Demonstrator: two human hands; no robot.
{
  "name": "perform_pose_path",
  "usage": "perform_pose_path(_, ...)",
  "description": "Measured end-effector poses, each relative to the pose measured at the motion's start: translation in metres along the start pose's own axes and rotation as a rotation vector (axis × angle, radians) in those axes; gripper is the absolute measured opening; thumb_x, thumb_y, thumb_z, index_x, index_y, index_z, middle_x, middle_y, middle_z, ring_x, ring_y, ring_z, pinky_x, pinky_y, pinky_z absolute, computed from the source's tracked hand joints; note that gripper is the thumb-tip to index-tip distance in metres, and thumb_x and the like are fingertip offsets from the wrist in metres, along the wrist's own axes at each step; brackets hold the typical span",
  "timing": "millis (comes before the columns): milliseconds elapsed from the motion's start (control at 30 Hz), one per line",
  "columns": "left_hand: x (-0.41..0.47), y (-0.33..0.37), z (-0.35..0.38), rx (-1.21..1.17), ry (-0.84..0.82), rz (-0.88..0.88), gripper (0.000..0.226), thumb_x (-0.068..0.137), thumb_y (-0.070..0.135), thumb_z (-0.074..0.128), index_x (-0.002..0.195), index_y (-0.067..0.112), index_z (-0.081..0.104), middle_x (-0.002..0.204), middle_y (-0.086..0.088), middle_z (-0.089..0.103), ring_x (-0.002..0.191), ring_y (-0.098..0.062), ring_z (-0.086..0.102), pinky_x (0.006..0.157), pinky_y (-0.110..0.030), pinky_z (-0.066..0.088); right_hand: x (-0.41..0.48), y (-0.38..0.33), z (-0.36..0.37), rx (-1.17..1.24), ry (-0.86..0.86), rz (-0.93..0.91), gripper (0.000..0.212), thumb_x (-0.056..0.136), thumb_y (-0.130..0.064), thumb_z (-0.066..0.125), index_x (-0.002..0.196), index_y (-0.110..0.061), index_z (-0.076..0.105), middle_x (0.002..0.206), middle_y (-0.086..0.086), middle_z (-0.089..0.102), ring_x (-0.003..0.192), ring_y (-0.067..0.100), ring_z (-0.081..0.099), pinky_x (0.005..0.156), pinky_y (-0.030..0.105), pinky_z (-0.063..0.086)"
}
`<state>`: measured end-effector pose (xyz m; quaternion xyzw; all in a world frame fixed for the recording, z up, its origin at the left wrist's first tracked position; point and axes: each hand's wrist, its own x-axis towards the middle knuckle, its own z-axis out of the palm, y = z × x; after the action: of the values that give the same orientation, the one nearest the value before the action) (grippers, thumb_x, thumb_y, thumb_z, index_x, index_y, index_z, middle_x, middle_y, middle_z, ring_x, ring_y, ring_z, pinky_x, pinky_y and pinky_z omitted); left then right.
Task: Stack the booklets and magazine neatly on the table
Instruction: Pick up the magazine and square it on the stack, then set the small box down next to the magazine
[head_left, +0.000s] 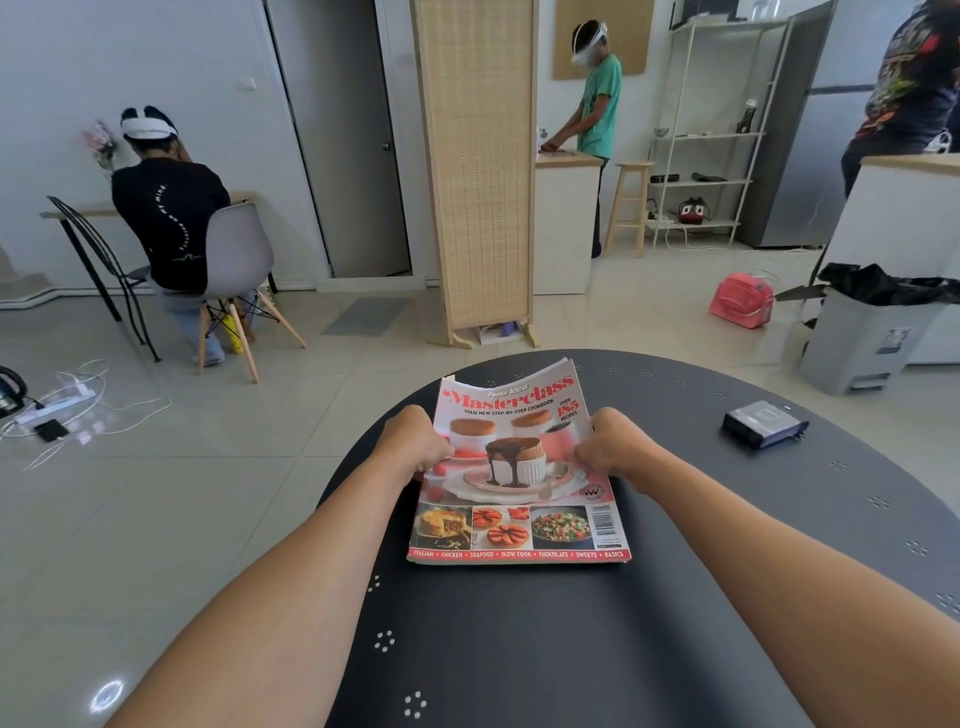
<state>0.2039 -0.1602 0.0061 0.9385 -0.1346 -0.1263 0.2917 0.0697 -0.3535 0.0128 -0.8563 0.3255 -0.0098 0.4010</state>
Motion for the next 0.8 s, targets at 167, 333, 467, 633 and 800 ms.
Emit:
perform_pose_path(167,0.004,0.000,0.001,0.166,0.071,0.025,0.028,0.083,0.027,0.078,0.071,0.014,0.056,0.062,0.001,0.060,0.048,-0.009,0.054,0.042,-0.024,0.033,0.003,0.001,0.000,-0.143,0.037,0.004,0.014,0.087,-0.019,0.066,0.093,-0.013,0.055,0.105,0.009,0.070,0.083,0.020,0.068,0.058,0.026,0.051)
perform_pose_path(333,-0.006,-0.002,0.010,0.369,0.164,0.106,0.033,0.084,0.027,0.065,0.112,0.011,0.061,0.123,-0.012,0.051,0.107,-0.027,0.052,0.074,-0.035,0.046,-0.003,0.006,0.001,-0.405,0.114,-0.181,0.072,0.088,-0.031,0.066,0.150,-0.020,0.029,0.148,0.013,0.038,0.135,0.036,0.034,0.106,0.050,0.038)
perform_pose_path(467,-0.016,0.003,0.025,0.412,0.260,0.287,0.042,0.082,0.035,0.061,0.119,0.015,0.056,0.127,-0.007,0.049,0.115,-0.026,0.043,0.093,-0.040,0.040,-0.004,0.010,-0.004,-0.485,0.065,-0.263,0.053,0.093,-0.027,0.058,0.144,-0.021,0.044,0.150,0.007,0.039,0.135,0.032,0.032,0.106,0.049,0.038)
perform_pose_path(633,-0.027,0.033,0.049,0.415,0.230,0.440,0.042,0.092,0.031,0.043,0.127,0.011,0.057,0.140,-0.008,0.048,0.127,-0.026,0.042,0.102,-0.046,0.038,-0.006,0.014,-0.013,-0.526,0.009,-0.291,0.053,0.090,-0.028,0.066,0.140,-0.020,0.052,0.147,0.003,0.044,0.132,0.028,0.042,0.107,0.044,0.039)
perform_pose_path(800,-0.036,0.062,0.075,0.410,0.148,0.498,0.048,0.092,0.030,0.045,0.134,0.009,0.052,0.148,-0.009,0.043,0.136,-0.026,0.037,0.108,-0.047,0.034,-0.008,0.019,-0.012,-0.463,0.014,-0.292,0.051,0.088,-0.028,0.069,0.136,-0.017,0.056,0.147,0.001,0.044,0.123,0.022,0.053,0.100,0.036,0.046)
